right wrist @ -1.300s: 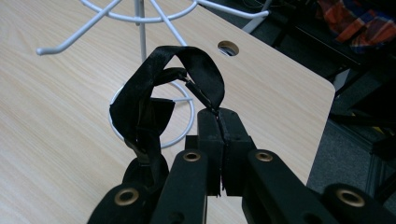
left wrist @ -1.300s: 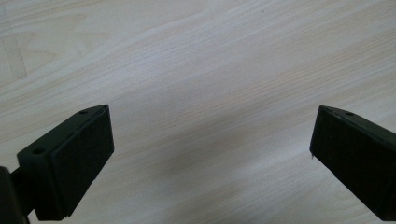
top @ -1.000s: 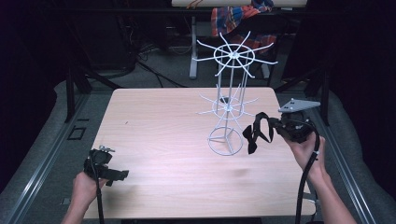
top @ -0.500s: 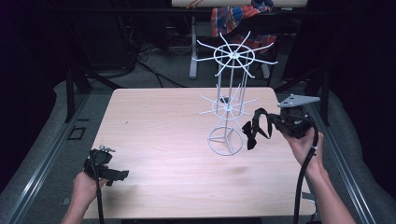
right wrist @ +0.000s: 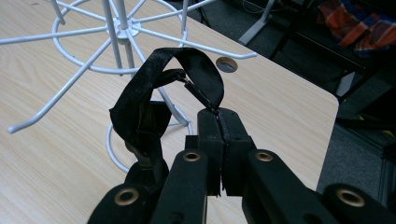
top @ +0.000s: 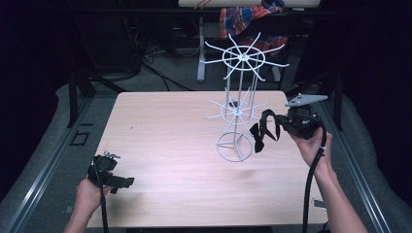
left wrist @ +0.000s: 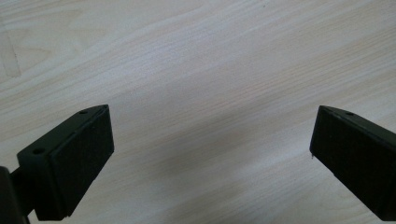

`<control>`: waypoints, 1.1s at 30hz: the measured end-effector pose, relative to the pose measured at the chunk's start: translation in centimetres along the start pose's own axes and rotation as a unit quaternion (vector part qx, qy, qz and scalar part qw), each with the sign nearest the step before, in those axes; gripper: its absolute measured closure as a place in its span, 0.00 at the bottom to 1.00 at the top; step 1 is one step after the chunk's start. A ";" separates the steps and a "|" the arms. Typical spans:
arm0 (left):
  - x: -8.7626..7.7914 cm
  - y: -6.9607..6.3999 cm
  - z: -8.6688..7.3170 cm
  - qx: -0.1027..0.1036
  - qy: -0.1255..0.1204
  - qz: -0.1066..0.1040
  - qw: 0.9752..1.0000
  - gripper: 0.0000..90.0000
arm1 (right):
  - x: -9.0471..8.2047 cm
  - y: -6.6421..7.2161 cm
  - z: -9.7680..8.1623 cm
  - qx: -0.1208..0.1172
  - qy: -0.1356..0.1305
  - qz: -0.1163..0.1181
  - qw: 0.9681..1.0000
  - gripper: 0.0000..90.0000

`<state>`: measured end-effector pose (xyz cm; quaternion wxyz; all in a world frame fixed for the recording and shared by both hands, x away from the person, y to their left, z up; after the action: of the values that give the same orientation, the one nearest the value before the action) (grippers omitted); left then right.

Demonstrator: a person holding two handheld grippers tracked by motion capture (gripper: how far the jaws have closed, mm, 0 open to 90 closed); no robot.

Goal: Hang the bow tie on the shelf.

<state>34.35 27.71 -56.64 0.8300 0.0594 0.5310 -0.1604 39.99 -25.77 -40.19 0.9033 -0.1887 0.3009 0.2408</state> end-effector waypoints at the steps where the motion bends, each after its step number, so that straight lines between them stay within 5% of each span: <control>1: 0.0 0.0 0.0 -0.002 0.000 0.000 1.000 0.00 | 0.0 0.0 0.1 -0.001 0.001 0.000 1.000 0.99; 21: 0.0 -0.1 -0.1 0.001 0.003 0.001 1.000 0.00 | 0.8 -0.7 0.6 0.010 -0.008 0.008 1.000 0.99; 33: 0.0 0.0 -0.1 0.003 0.003 -0.003 1.000 0.00 | 1.9 -0.7 -0.3 0.035 -0.004 0.036 0.999 0.99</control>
<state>34.25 27.70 -56.63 0.8275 0.0607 0.5333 -0.1647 41.56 -25.88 -41.51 0.9013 -0.1449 0.3124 0.2627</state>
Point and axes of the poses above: each handheld gripper's, and its own axes: x roughly forward along the jaws, z roughly out of its top, y roughly to its left, the point moved 4 cm from there along x, roughly forward along the jaws, and after that the axes turned 4 degrees about -x, right-handed, at the moved point
